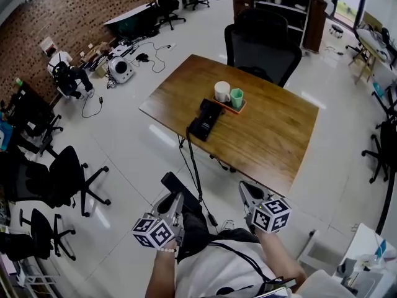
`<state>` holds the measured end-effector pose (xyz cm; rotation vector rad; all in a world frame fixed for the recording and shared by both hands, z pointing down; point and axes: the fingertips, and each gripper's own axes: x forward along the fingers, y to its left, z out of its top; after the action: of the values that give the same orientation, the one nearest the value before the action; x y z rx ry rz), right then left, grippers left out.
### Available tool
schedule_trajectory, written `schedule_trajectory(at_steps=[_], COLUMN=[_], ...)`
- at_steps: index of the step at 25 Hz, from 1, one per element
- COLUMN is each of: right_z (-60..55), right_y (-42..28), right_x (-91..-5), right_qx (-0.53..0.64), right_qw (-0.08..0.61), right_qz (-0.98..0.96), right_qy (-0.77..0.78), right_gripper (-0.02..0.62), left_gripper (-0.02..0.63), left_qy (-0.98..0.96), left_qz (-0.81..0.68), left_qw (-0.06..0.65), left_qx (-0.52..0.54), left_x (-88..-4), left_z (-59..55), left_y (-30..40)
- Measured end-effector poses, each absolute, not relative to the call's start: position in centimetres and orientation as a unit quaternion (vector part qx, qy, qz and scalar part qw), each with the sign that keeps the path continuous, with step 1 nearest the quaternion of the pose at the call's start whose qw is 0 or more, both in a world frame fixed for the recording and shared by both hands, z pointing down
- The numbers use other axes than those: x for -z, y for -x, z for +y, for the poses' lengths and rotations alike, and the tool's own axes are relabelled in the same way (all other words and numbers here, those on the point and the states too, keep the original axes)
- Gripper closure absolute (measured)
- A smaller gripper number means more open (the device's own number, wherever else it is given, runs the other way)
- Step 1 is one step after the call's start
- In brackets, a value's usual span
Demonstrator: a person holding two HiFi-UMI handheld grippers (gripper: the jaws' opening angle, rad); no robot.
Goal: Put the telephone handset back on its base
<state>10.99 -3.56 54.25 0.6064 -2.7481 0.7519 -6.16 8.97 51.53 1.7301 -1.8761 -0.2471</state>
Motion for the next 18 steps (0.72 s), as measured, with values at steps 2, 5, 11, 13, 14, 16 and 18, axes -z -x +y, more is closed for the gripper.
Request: schedule_trajectory(at_steps=[2, 5, 11, 13, 14, 16, 18], right_z=[-4.1, -4.7, -6.4, -6.8, -7.0, -7.7, -8.6], right_y=[-11.1, -10.8, -9.6, -9.2, -9.1, -8.9, -8.5], right_x=[-54.4, -54.6, -54.8, -54.7, -54.6, -54.4, -54.2], right_qx=[-0.257, -0.254, -0.242, -0.24, -0.239, -0.239, -0.24], right_qw=[0.111, 0.108, 0.105, 0.107, 0.108, 0.113, 0.117], right_qz=[-0.937, -0.937, -0.94, -0.94, -0.94, -0.938, -0.936], right_qy=[-0.21, -0.212, -0.216, -0.218, -0.219, -0.223, -0.228], right_gripper=[0.595, 0.595, 0.595, 0.595, 0.595, 0.595, 0.595], left_gripper=[0.537, 0.537, 0.537, 0.537, 0.537, 0.537, 0.537], left_qy=[-0.65, -0.654, -0.669, -0.672, -0.673, -0.675, -0.679], left_qz=[-0.7, -0.697, -0.686, -0.68, -0.679, -0.674, -0.669], left_qw=[0.281, 0.278, 0.273, 0.277, 0.28, 0.285, 0.29], left_qx=[0.092, 0.092, 0.092, 0.091, 0.091, 0.091, 0.089], left_x=[-51.5, -51.6, -52.4, -52.7, -52.9, -52.9, -52.9], left_z=[8.3, 7.5, 4.9, 4.2, 3.8, 3.0, 2.0], left_y=[6.2, 6.5, 7.4, 7.7, 7.9, 8.4, 8.9])
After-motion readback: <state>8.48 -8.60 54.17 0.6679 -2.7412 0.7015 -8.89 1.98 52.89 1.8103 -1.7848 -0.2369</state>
